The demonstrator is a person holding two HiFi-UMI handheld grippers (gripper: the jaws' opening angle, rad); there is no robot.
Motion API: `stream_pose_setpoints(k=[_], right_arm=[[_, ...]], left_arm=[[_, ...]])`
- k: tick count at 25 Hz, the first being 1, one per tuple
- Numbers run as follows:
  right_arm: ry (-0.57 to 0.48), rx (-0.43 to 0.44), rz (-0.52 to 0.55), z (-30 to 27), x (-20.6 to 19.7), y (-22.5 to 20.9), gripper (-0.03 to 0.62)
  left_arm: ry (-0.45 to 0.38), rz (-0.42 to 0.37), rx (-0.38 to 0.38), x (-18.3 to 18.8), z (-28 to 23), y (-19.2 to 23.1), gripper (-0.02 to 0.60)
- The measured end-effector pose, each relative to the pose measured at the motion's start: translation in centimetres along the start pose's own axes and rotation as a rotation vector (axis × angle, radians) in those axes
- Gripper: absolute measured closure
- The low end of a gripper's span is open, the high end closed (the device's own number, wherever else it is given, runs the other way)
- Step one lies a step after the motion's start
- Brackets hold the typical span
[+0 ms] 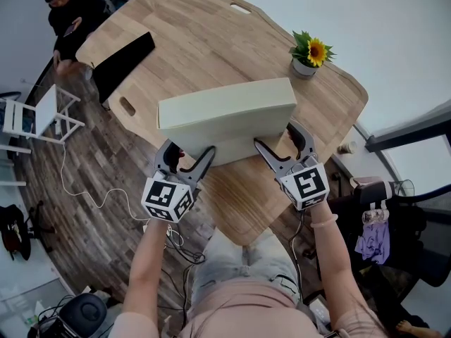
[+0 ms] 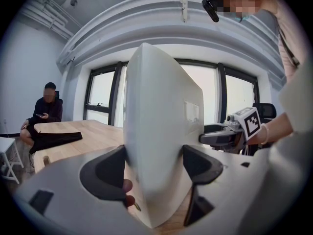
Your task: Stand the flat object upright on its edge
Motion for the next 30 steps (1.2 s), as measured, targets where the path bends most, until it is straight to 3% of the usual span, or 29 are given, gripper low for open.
stream_pose_setpoints(k=[30], right_arm=[[-0.007, 0.040, -0.003, 1.7, -0.3, 0.4, 0.249]], left_arm=[[0.034, -0.061, 0.031, -0.5, 1.6, -2.1, 0.245]])
Point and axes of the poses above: the fingertips, and each gripper's own axes: z backward along the fingers, y to its left, x out of its top, the point moved 8 cm from there along z, backward along the fingers, and after that the axes turned 9 degrees about -y, right-handed, at the moved point
